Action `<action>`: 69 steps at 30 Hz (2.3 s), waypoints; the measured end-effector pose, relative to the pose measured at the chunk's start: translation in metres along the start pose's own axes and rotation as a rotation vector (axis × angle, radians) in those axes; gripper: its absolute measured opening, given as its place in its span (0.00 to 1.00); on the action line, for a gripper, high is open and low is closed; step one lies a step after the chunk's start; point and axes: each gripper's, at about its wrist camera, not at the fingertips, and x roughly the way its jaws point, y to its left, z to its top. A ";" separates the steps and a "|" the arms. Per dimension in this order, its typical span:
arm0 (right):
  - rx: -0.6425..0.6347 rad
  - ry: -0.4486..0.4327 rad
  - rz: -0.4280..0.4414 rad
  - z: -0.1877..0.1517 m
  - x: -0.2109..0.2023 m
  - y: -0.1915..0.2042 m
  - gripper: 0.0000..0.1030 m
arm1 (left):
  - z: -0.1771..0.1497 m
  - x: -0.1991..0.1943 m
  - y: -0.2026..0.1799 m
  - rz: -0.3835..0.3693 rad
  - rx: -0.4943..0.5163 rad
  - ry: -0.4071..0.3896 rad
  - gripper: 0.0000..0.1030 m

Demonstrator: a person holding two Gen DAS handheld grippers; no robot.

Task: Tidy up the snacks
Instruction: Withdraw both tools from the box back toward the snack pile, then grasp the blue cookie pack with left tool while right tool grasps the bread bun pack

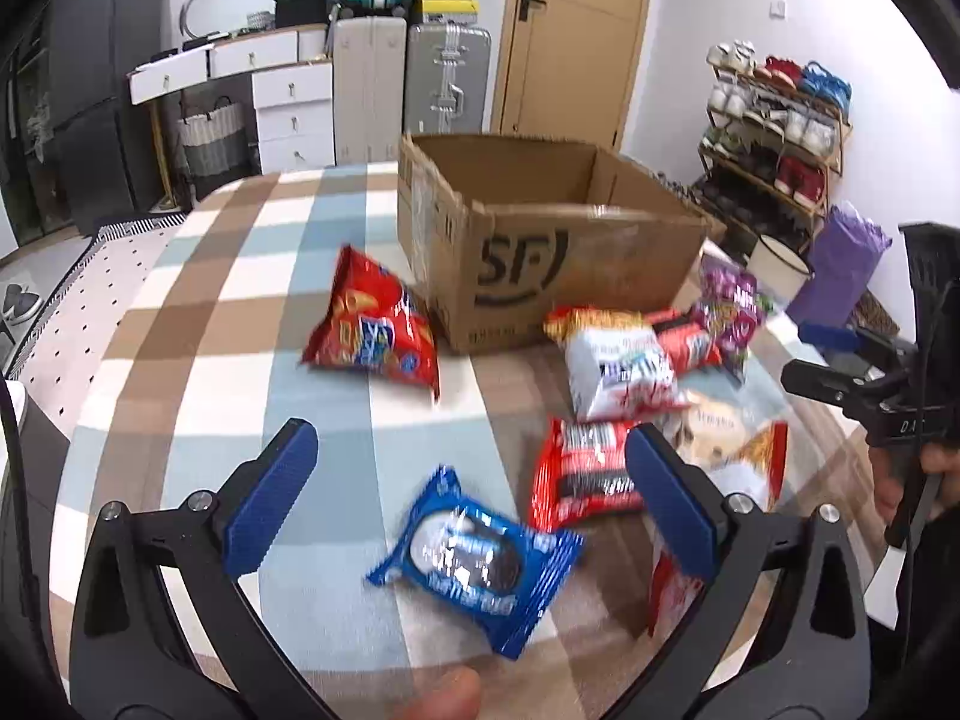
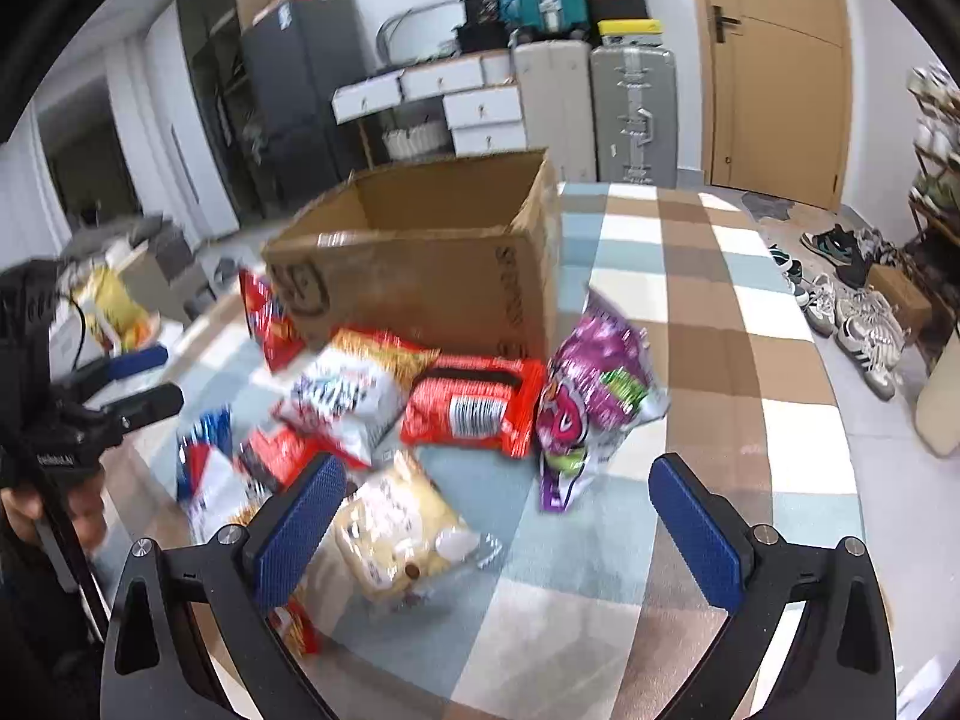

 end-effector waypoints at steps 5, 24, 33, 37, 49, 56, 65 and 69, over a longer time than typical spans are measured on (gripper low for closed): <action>-0.042 0.044 0.019 -0.006 0.011 0.008 1.00 | -0.011 0.008 -0.002 -0.005 0.025 0.046 0.99; -0.162 0.208 0.069 -0.031 0.053 0.030 1.00 | -0.038 0.044 -0.003 -0.026 0.134 0.217 0.99; -0.203 0.196 0.041 -0.028 0.062 0.044 0.99 | -0.043 0.057 -0.005 -0.013 0.137 0.240 0.99; -0.202 0.193 0.037 -0.027 0.063 0.044 0.97 | -0.043 0.058 -0.002 -0.014 0.134 0.239 0.98; -0.238 0.165 0.101 -0.031 0.053 0.048 0.70 | -0.042 0.045 -0.009 -0.080 0.196 0.207 0.49; -0.216 0.153 0.129 -0.033 0.046 0.038 0.57 | -0.039 0.041 -0.002 -0.109 0.151 0.190 0.44; -0.206 0.140 0.143 -0.033 0.040 0.033 0.56 | -0.036 0.034 -0.001 -0.128 0.130 0.151 0.43; -0.203 0.116 0.153 -0.030 0.032 0.033 0.56 | -0.033 0.028 0.000 -0.126 0.125 0.131 0.43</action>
